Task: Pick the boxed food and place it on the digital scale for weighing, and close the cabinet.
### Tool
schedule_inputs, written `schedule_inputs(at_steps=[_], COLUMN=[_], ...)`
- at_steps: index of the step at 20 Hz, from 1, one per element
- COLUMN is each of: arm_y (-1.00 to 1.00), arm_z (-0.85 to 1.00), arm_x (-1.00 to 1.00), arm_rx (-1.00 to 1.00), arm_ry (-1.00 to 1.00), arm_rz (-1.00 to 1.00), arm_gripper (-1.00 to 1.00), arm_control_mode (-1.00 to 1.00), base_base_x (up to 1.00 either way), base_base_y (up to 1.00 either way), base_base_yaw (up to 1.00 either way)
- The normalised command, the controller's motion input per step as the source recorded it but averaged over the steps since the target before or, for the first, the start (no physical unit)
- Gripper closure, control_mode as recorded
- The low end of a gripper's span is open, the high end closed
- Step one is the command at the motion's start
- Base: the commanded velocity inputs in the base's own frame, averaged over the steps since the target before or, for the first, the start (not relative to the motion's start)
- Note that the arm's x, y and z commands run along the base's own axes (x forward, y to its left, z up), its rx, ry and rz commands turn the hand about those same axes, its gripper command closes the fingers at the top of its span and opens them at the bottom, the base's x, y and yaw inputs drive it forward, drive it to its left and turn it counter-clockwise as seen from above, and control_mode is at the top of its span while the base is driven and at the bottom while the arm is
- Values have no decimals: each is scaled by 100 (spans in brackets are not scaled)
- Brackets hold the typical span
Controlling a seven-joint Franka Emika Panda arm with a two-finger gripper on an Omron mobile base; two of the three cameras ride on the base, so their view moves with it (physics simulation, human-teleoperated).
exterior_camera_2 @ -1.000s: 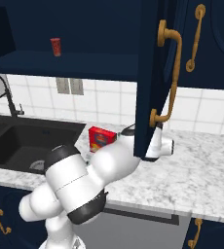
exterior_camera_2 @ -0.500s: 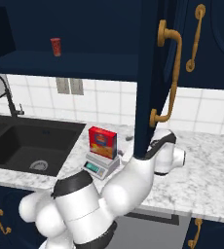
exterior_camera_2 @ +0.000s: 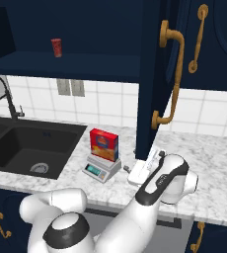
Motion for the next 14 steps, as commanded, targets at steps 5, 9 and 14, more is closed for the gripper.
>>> schedule_inputs(at_steps=[5, 9, 14], arm_y=[-22, -71, -87], arm_z=[9, 21, 26], arm_x=[-78, -56, -16], arm_rx=[1, 8, 18], arm_ry=[-15, -33, -43], arm_rz=[-17, -9, -1], arm_gripper=[-100, -100, -100], arm_control_mode=[-100, -100, -100], base_base_x=[0, 0, 0], base_base_y=[0, 0, 0], base_base_yaw=[0, 0, 0])
